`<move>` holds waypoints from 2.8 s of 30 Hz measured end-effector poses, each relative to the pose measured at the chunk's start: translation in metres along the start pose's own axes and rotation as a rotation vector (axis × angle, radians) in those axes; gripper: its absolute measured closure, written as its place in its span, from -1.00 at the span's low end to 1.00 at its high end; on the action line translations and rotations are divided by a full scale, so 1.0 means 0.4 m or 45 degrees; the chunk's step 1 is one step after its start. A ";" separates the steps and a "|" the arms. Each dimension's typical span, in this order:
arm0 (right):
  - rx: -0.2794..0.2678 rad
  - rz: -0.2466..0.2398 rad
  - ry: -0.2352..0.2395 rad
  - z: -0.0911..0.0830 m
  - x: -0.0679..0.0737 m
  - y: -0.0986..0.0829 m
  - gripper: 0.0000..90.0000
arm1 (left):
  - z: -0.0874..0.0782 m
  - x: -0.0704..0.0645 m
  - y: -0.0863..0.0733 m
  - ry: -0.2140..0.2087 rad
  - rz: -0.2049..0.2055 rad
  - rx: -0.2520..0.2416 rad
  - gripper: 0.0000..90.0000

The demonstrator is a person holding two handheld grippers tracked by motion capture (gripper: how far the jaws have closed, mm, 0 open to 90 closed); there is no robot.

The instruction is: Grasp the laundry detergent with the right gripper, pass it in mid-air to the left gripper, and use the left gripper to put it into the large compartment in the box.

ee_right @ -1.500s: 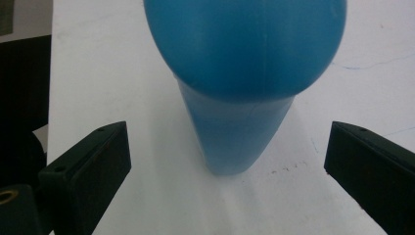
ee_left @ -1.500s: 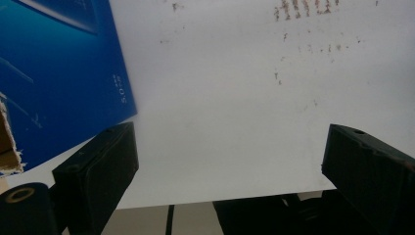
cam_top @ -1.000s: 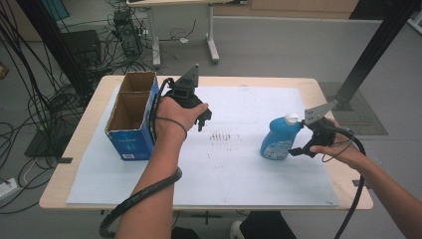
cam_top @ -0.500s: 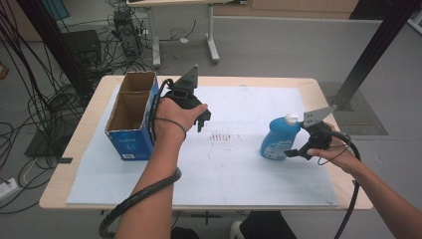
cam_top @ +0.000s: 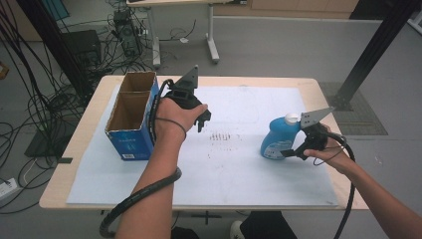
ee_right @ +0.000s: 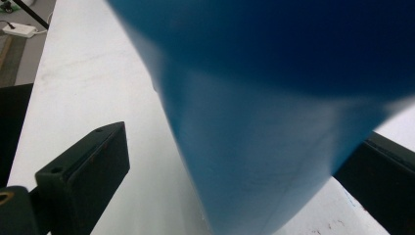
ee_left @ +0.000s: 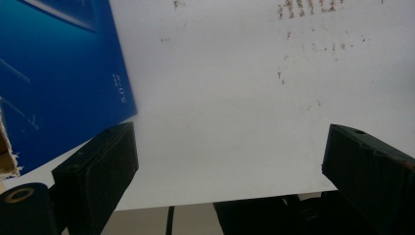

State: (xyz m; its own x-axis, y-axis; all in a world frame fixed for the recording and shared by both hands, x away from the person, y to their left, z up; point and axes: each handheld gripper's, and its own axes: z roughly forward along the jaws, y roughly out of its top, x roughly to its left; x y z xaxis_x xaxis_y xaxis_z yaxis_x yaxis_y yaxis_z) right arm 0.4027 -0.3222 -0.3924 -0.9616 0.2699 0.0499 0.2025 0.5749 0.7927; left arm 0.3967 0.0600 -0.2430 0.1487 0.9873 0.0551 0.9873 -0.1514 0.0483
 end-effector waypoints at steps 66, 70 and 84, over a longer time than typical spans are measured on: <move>-0.076 -0.031 0.007 0.004 0.010 0.013 -0.96 | -0.013 -0.009 0.001 -0.002 0.012 -0.020 -0.85; -0.081 -0.029 0.003 0.002 0.008 0.013 -0.95 | -0.012 -0.010 0.001 -0.004 0.012 -0.019 -0.85; -0.082 -0.032 0.000 0.007 0.007 0.012 -0.93 | -0.010 -0.009 0.002 -0.004 0.009 -0.017 -0.85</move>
State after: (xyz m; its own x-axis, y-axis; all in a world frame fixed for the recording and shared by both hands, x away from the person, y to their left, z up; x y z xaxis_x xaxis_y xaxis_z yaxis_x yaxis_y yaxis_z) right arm 0.4013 -0.3165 -0.3903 -0.9662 0.2562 0.0297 0.1662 0.5306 0.8312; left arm 0.3967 0.0562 -0.2392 0.1562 0.9863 0.0524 0.9853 -0.1593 0.0614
